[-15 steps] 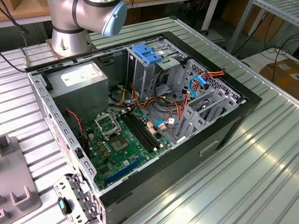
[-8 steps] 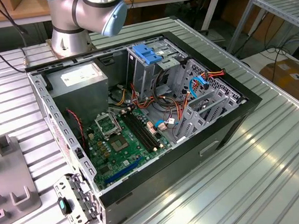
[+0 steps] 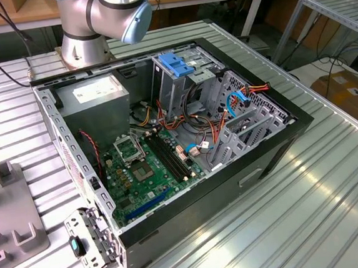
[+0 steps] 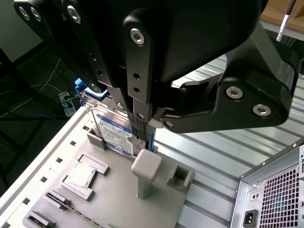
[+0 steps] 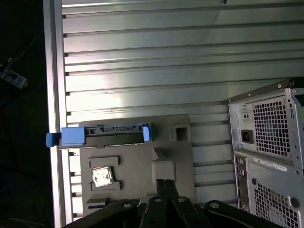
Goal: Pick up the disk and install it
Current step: 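Reach for the disk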
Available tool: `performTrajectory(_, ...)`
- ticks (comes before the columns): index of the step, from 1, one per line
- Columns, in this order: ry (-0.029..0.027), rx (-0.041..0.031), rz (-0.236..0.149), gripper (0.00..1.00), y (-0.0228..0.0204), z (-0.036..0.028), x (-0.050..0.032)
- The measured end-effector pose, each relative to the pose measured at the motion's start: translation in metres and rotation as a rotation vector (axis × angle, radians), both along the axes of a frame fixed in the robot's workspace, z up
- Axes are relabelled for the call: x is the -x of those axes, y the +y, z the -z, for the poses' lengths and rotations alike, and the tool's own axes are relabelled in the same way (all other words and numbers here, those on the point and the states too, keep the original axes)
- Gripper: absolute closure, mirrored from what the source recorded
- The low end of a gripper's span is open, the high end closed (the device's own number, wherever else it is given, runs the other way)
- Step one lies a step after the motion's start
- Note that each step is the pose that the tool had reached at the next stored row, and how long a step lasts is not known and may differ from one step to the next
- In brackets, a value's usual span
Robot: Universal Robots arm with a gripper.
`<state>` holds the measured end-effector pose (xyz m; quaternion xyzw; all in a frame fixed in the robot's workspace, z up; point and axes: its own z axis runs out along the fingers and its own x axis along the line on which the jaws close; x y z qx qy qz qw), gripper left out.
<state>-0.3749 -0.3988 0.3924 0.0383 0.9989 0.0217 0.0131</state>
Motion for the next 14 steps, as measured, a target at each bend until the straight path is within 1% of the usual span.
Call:
performTrajectory(8, 0.0, -0.0001, 0.0, 0.89, 0.0, 0.0001, 0.0026)
performTrajectory(12, 0.0, 0.0002, 0.0, 0.89, 0.001, 0.001, 0.008)
performTrajectory(13, 0.0001, 0.0003, 0.0, 0.89, 0.0016, 0.0014, 0.0098)
performTrajectory(14, -0.0002, 0.0008, 0.0, 0.89, 0.0031, 0.0022, 0.0126)
